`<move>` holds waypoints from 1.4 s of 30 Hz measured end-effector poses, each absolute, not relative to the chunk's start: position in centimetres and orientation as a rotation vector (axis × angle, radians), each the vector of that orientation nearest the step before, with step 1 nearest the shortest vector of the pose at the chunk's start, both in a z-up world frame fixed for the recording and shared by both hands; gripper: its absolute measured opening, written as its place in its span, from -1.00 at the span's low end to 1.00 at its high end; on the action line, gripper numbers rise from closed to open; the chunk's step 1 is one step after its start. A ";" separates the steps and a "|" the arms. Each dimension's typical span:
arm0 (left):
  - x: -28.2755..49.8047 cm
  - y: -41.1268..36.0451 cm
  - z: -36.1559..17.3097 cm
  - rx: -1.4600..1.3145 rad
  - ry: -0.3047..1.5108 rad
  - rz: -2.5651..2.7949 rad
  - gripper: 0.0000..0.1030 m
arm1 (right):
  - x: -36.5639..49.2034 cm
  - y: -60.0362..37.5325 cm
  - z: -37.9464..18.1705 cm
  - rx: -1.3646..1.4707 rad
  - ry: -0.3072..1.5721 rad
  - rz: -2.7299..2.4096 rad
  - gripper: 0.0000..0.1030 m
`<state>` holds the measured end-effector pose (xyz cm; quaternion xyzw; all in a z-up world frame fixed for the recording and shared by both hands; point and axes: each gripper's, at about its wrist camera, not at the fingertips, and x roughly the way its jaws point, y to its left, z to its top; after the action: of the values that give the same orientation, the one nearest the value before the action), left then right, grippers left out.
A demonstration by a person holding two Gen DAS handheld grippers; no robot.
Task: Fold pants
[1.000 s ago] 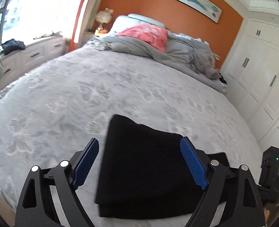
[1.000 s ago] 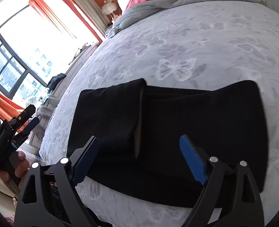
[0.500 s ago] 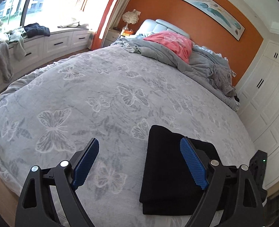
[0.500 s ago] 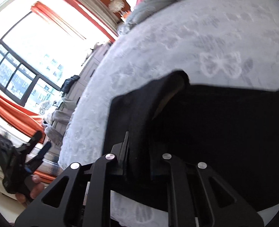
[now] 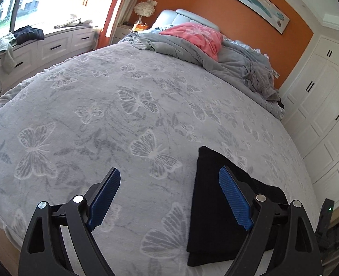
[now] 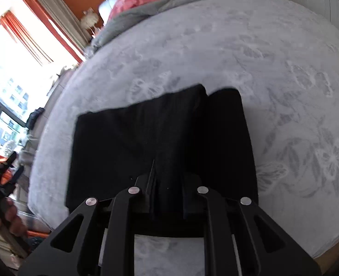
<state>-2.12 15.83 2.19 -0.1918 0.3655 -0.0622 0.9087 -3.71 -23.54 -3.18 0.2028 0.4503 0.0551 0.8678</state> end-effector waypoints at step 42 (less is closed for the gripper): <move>-4.8 8.4 -1.7 0.030 0.892 -0.197 0.22 | -4.3 -20.0 -1.3 0.192 0.902 0.061 0.45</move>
<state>-4.79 8.40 -1.69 0.0146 0.4304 -0.0950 0.8975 -4.29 -19.97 -1.31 0.0925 0.4351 0.0294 0.8951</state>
